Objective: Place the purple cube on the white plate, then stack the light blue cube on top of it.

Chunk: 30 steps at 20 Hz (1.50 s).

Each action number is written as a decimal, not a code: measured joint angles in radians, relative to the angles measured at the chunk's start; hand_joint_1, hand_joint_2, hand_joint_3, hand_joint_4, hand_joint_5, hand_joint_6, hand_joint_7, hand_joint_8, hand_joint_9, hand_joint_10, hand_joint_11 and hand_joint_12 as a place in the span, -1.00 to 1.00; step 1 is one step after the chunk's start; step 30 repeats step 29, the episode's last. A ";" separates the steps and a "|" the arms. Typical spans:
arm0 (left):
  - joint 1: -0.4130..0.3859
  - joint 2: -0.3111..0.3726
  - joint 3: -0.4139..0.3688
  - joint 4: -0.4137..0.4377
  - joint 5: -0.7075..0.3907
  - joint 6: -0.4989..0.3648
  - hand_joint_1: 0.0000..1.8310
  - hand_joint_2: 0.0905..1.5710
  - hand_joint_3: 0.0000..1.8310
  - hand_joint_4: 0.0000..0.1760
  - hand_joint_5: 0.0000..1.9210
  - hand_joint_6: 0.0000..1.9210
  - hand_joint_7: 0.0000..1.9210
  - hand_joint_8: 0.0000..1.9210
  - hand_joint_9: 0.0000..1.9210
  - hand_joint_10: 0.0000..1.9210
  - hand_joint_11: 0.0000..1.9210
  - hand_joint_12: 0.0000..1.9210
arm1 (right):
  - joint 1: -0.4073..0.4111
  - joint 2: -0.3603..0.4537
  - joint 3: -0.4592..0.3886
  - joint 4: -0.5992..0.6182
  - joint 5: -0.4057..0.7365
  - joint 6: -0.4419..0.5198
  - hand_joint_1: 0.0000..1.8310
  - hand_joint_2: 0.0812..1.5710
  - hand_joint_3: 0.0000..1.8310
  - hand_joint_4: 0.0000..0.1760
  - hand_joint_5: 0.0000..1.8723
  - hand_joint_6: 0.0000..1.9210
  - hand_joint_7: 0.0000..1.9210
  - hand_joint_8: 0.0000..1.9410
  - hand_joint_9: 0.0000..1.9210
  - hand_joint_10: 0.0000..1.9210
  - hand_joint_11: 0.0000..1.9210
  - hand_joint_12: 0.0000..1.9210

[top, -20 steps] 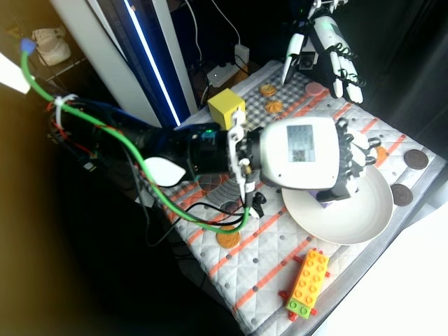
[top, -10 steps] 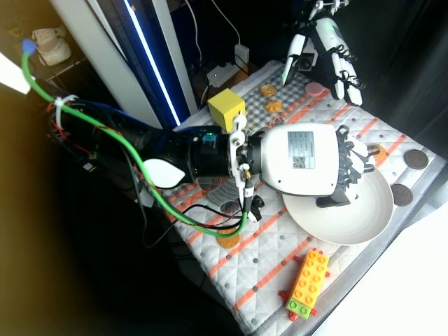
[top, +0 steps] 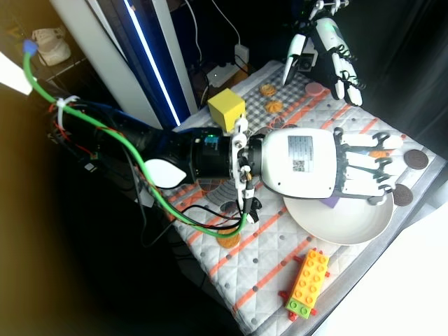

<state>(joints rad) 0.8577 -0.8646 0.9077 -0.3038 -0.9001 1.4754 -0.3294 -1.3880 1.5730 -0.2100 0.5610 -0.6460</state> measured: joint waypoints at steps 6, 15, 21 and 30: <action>0.008 0.007 0.009 0.008 -0.043 -0.093 -0.16 0.22 -1.00 0.72 -0.88 -0.99 -0.97 -0.99 -1.00 -1.00 -1.00 -1.00 | -0.031 0.141 -0.108 0.028 0.183 0.001 -0.34 0.00 -1.00 1.00 -1.00 -1.00 -1.00 -1.00 -1.00 -1.00 -1.00 -0.85; 0.075 0.126 -0.048 0.042 -0.317 -0.198 -0.17 0.23 -1.00 0.50 -1.00 -1.00 -1.00 -1.00 -1.00 -1.00 -1.00 -1.00 | -0.338 0.369 -0.334 0.179 0.540 -0.087 -0.20 0.04 -0.99 1.00 -1.00 -1.00 -1.00 -1.00 -1.00 -1.00 -1.00 -1.00; 0.221 0.105 -0.006 -0.010 -0.528 -0.494 -0.39 0.24 -1.00 0.00 -1.00 -1.00 -1.00 -1.00 -1.00 -1.00 -1.00 -1.00 | -0.698 0.454 -0.452 0.400 0.830 -0.012 -0.26 0.14 -1.00 1.00 -0.99 -1.00 -1.00 -1.00 -1.00 -1.00 -1.00 -1.00; 0.292 0.055 0.014 -0.024 -0.704 -0.723 -0.97 0.82 -0.94 0.89 -0.77 -0.99 -1.00 -1.00 -0.94 -0.98 -1.00 -1.00 | -0.839 0.499 -0.547 0.451 1.065 -0.009 -0.60 0.48 -1.00 -0.19 -0.78 -0.99 -1.00 -1.00 -1.00 -1.00 -1.00 -1.00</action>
